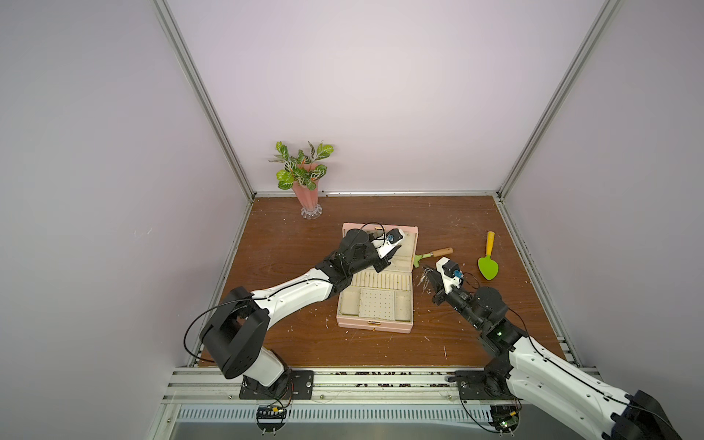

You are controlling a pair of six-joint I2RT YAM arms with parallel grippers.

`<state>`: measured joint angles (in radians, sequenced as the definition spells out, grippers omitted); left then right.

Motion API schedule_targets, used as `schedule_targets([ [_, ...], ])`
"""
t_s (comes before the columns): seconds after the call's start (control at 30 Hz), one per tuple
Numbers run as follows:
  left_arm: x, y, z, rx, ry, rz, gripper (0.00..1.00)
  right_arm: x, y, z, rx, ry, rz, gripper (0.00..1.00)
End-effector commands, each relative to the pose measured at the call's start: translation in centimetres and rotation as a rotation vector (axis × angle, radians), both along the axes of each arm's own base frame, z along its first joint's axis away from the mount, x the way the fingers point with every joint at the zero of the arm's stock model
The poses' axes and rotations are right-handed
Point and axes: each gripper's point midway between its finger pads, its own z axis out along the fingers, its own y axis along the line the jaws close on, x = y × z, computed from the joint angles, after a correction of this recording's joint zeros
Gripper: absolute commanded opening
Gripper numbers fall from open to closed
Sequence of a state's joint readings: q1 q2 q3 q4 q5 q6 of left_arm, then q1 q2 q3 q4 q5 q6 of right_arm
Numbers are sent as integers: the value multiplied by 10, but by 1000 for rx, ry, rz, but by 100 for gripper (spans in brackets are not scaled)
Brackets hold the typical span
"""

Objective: Put jewelry chain into jewelry box
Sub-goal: Open the fastener on the jewelry box.

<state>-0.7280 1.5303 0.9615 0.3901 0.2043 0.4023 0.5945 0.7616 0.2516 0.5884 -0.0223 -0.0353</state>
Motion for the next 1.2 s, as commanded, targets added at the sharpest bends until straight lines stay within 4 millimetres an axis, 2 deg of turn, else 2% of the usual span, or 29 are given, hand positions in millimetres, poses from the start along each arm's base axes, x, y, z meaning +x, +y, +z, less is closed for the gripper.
schedule_targets([
  [0.0, 10, -5, 19, -10, -65, 32, 26, -3, -1, 10, 43, -28, 10, 0],
  [0.17, 14, -10, 24, 2, -83, 24, 27, -3, -2, 10, 44, -28, 9, 0],
  [0.8, 23, -27, 15, 145, -113, -54, 28, -6, -2, 9, 48, -27, 16, 0],
  [0.9, 24, -27, 9, 198, -118, -63, 25, -6, -3, 9, 48, -28, 14, 0],
  [1.17, 18, -15, 2, 300, -155, -68, 6, -6, -4, 9, 48, -27, 7, 0],
])
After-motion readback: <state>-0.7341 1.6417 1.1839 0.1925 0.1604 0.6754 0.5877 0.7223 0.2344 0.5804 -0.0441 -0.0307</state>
